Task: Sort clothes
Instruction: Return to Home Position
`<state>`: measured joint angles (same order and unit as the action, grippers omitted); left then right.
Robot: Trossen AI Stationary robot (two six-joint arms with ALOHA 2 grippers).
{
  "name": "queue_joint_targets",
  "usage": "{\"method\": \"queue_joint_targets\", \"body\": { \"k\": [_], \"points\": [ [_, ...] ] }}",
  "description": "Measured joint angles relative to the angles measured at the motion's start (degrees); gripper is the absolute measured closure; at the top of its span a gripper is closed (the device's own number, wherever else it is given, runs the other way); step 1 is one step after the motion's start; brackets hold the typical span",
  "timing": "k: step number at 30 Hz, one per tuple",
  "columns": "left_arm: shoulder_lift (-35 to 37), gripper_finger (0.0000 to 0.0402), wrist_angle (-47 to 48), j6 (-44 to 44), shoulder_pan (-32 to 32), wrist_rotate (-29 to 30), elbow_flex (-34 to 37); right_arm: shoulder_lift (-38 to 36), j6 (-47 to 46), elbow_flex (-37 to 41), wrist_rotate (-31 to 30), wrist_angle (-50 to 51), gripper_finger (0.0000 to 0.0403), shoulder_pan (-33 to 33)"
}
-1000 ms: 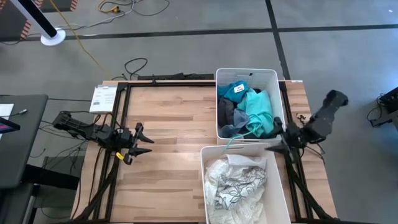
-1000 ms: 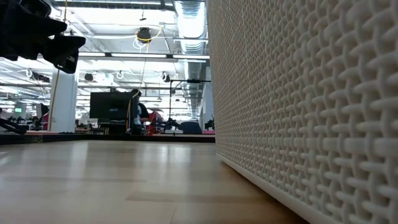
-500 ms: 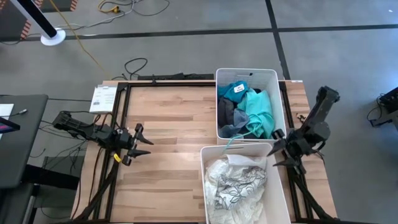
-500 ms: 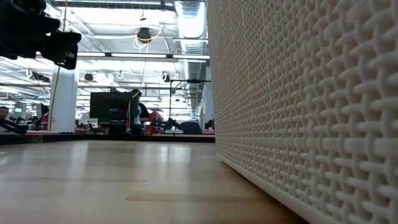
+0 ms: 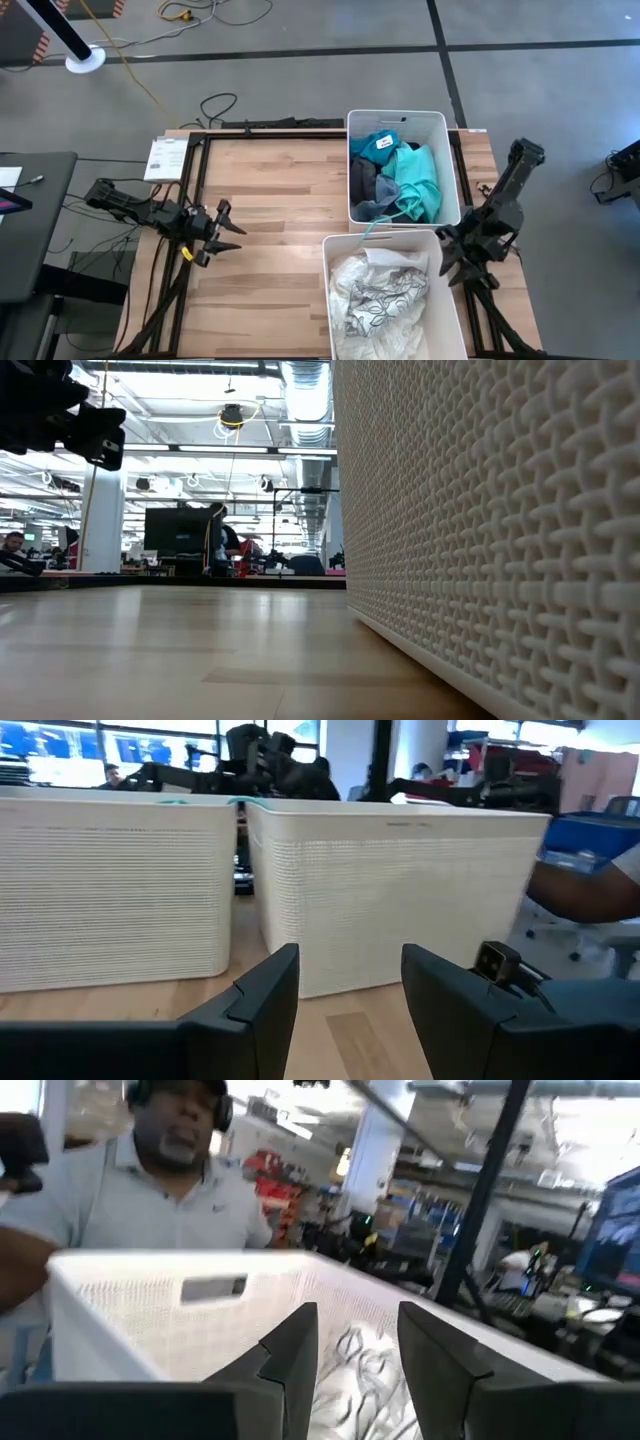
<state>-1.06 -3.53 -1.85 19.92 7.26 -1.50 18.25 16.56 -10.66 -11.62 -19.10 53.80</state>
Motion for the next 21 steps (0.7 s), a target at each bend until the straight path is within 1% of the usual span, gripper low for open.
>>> {"method": "queue_joint_targets", "body": {
  "k": [3,6,11,13,15,18,21],
  "points": [
    [0.0,0.0229,-0.1,0.2,0.0,0.9,0.0,-0.4,-0.8,0.0,0.0,3.4,0.0253,0.8],
    [0.0,0.0229,-0.1,0.2,0.0,1.9,0.0,-0.4,-1.2,0.0,0.0,4.0,0.0259,2.4],
    [0.0,0.0229,0.1,-0.5,0.0,3.2,0.0,-0.4,1.2,0.0,-0.3,5.4,0.0272,5.1],
    [0.0,0.0229,0.1,-1.2,0.0,3.2,0.0,-0.4,1.4,0.0,-1.9,5.6,0.028,5.1],
    [0.0,0.0229,0.3,-1.1,0.0,3.2,0.0,-0.4,1.3,0.0,-5.1,5.7,0.0287,4.8],
    [0.0,0.0229,0.6,-1.0,0.0,3.1,0.0,-0.4,-1.2,0.0,-9.0,6.1,0.0296,3.9],
    [0.0,0.0229,0.8,-1.1,0.0,3.1,0.0,-0.4,-1.9,0.0,-9.4,6.3,0.0299,2.9]
  ]
}}
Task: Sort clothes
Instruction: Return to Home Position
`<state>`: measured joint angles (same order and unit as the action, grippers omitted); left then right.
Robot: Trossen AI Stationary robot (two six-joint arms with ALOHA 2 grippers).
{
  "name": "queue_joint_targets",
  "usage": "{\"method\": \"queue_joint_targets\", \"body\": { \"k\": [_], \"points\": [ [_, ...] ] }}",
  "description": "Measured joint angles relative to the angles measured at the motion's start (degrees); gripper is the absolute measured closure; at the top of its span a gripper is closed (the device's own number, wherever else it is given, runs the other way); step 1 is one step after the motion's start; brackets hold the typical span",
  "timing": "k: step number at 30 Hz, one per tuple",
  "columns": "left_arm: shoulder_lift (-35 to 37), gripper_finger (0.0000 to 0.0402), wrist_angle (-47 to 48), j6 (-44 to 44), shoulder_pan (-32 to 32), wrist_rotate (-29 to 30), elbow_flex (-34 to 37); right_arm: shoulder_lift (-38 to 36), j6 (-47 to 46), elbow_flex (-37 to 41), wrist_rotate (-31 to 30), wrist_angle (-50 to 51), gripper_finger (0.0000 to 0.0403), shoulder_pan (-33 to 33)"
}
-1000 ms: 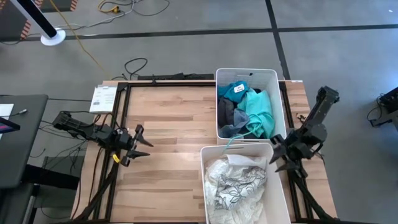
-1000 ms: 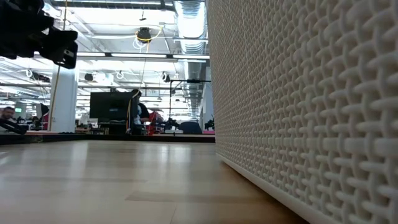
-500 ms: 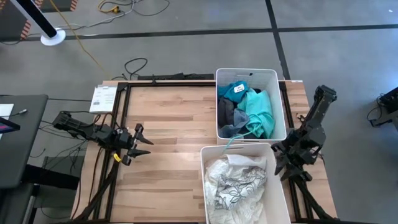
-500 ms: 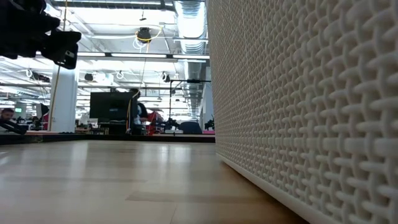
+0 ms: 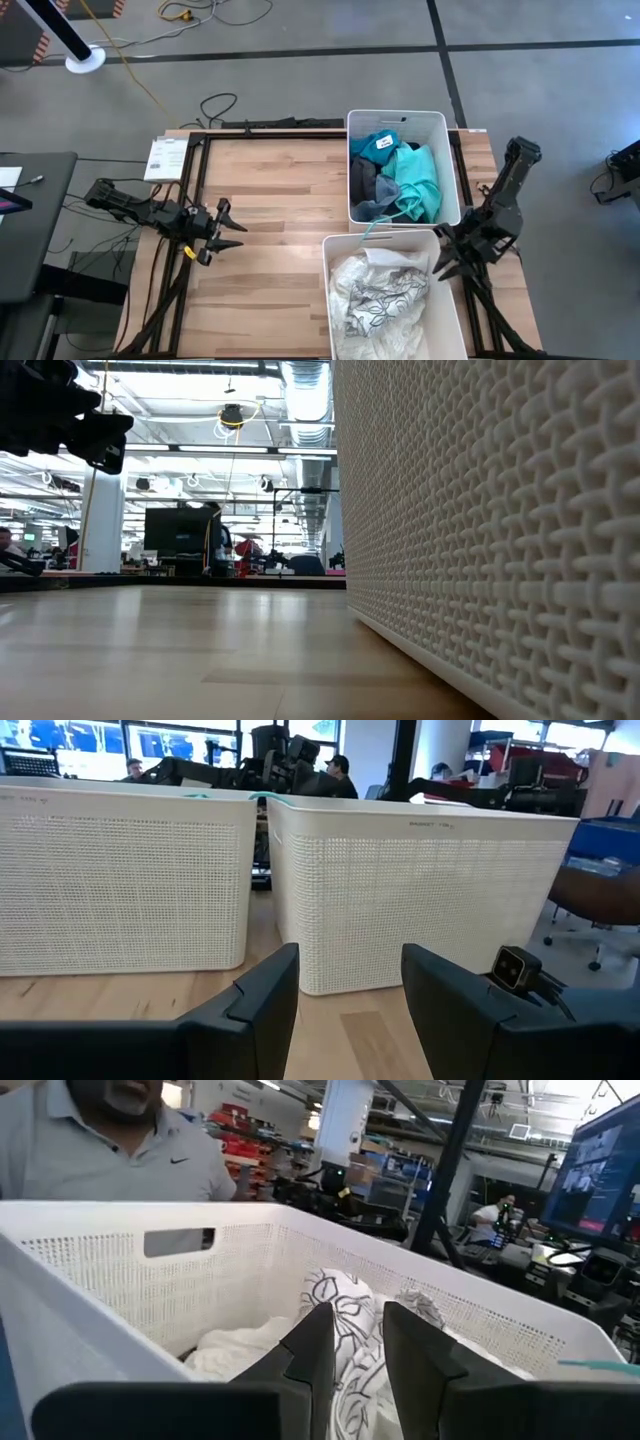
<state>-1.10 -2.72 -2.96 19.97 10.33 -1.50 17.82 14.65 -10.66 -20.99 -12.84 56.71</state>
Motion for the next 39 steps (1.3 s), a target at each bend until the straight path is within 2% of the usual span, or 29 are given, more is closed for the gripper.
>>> {"method": "queue_joint_targets", "body": {
  "k": [14,39],
  "points": [
    [0.0,0.0229,0.5,3.3,0.0,0.2,0.0,0.1,-0.1,0.0,-0.1,0.3,0.03,-1.8],
    [0.0,0.0229,0.6,3.2,0.0,0.3,0.0,0.1,-0.2,0.0,-0.2,0.4,0.03,-1.8]
  ]
}}
